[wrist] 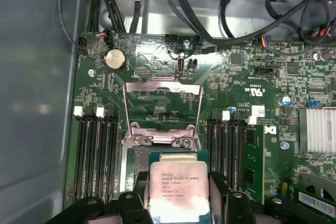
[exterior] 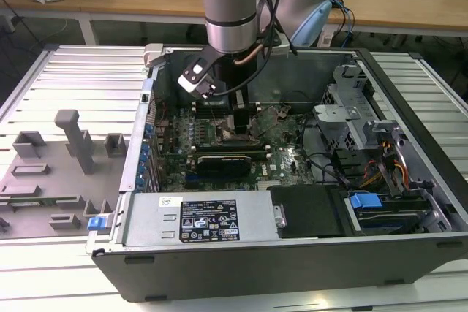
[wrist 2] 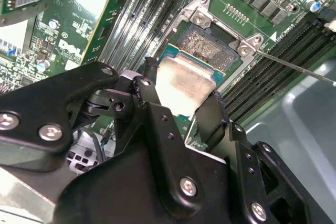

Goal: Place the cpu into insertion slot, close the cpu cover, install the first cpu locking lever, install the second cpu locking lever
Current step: 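Place the cpu into insertion slot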

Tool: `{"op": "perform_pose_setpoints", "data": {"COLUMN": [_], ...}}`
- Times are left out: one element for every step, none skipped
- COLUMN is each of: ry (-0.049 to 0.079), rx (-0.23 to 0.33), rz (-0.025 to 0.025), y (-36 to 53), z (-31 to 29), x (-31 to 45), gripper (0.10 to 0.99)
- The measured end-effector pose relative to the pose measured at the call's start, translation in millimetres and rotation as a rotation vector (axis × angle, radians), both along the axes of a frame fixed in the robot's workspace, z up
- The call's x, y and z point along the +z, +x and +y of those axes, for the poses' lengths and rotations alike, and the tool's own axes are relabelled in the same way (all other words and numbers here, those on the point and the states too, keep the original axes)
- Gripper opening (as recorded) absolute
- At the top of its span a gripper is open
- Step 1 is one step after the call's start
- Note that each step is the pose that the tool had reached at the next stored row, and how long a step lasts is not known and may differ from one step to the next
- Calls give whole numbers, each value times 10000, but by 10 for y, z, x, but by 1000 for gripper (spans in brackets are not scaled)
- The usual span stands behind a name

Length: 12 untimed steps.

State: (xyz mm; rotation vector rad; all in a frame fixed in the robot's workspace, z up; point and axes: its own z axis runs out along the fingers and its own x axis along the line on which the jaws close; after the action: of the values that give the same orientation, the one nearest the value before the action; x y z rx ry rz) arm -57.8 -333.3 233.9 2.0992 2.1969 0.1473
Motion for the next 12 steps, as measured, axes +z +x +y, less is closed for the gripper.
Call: {"op": "perform_pose_setpoints", "data": {"ry": [0,-1,-1,0,-2,0,2,0,-1,-1,-1,0], "rx": [0,0,-1,0,-1,-1,-1,-1,-1,-1,-1,0], "rz": [-3,-4,-4,-3,-3,-4,-5,-4,-3,-3,-3,-4], "y": [-1,-3,-6,-7,-7,-8,-9,-10,-13,-15,-16,-18], "z": [1,2,5,8,20,41,47,53,59,62,65,69], "x": [-23,-45,-71,-93,-102,-115,-127,-138,-155,-165,-174,-185], "gripper": [541,541,541,541,541,541,541,541,541,541,541,541]}}
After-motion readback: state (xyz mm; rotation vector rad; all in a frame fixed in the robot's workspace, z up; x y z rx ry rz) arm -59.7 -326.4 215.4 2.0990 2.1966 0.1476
